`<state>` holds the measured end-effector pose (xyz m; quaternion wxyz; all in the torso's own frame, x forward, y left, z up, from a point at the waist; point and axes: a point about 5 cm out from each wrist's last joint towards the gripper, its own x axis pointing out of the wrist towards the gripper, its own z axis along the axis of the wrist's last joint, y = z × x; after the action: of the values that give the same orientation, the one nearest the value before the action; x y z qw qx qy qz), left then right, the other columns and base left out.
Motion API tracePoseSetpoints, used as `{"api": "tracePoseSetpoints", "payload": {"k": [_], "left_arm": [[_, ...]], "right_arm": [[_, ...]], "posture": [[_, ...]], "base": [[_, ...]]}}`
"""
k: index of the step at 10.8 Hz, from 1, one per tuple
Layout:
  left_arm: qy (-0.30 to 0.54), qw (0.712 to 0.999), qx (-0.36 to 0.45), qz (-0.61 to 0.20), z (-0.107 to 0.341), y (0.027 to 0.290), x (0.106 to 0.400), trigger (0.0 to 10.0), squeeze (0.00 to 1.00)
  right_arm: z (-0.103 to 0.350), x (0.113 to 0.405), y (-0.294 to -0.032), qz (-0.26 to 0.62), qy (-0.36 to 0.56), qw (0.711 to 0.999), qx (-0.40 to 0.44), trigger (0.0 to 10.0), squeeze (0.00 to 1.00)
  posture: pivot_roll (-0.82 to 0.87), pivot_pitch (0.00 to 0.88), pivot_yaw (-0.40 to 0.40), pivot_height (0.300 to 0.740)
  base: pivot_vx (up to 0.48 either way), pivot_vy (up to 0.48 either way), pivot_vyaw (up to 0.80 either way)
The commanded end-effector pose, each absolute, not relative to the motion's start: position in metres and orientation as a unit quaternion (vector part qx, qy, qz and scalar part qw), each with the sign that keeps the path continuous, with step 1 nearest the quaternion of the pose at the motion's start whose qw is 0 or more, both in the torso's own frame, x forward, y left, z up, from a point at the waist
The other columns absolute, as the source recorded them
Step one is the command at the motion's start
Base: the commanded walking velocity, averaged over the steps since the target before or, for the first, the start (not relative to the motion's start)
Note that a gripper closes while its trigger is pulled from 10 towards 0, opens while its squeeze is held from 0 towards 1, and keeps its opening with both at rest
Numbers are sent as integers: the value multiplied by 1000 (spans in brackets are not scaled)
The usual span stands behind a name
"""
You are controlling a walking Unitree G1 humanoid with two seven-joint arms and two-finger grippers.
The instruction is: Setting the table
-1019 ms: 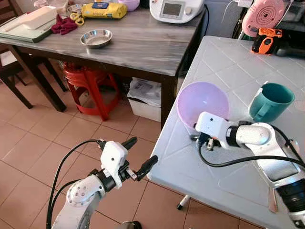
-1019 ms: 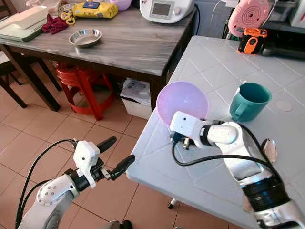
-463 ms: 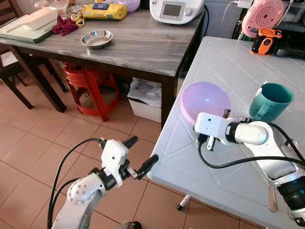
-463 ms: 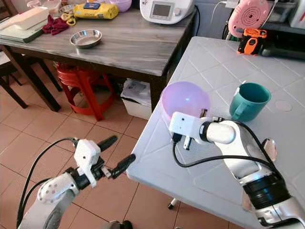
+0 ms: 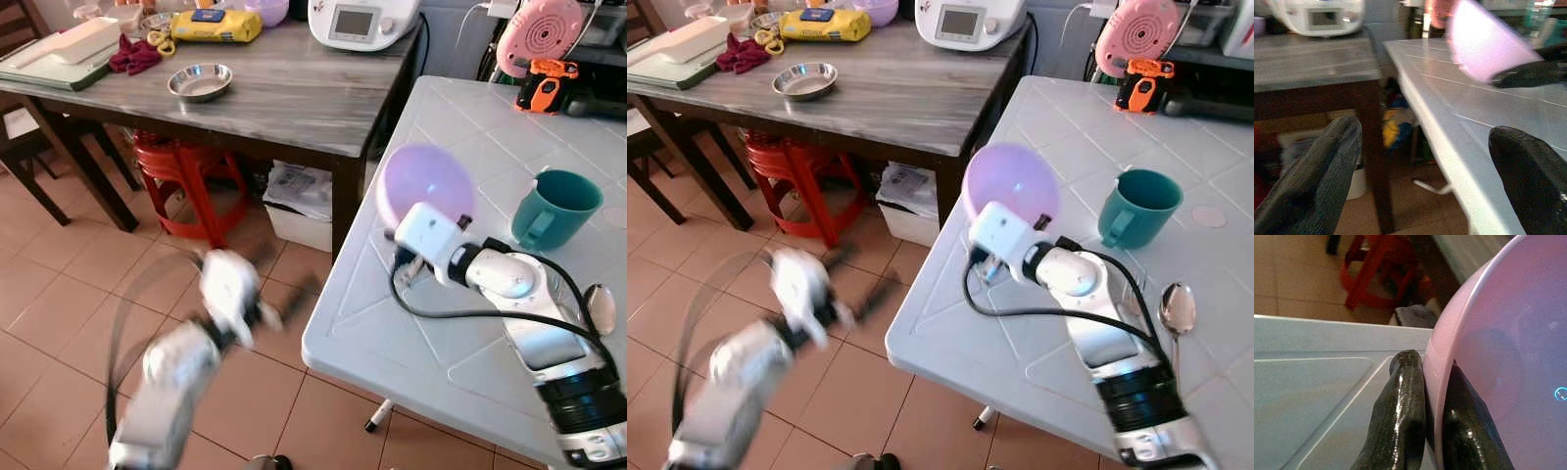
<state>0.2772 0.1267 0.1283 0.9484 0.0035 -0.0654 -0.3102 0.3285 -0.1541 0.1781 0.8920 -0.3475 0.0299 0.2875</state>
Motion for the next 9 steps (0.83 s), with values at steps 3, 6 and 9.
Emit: {"api": "tracePoseSetpoints", "payload": {"k": [3,6,9], "left_arm": [[-29,983,23,-180,115,145,303,10000,0],[-23,990,8,-136,108,146,309,10000,0],[-21,990,2,-141,106,140,312,10000,0]], "right_arm": [[179,315,-149,160,-43,967,-196,0,0],[163,291,-145,95,-66,984,-133,10000,0],[158,287,-154,58,-56,990,-116,10000,0]], "posture": [[-76,60,89,740],[-96,50,108,740],[-107,73,102,740]], "base": [[0,0,0],[0,0,0],[0,0,-254]]}}
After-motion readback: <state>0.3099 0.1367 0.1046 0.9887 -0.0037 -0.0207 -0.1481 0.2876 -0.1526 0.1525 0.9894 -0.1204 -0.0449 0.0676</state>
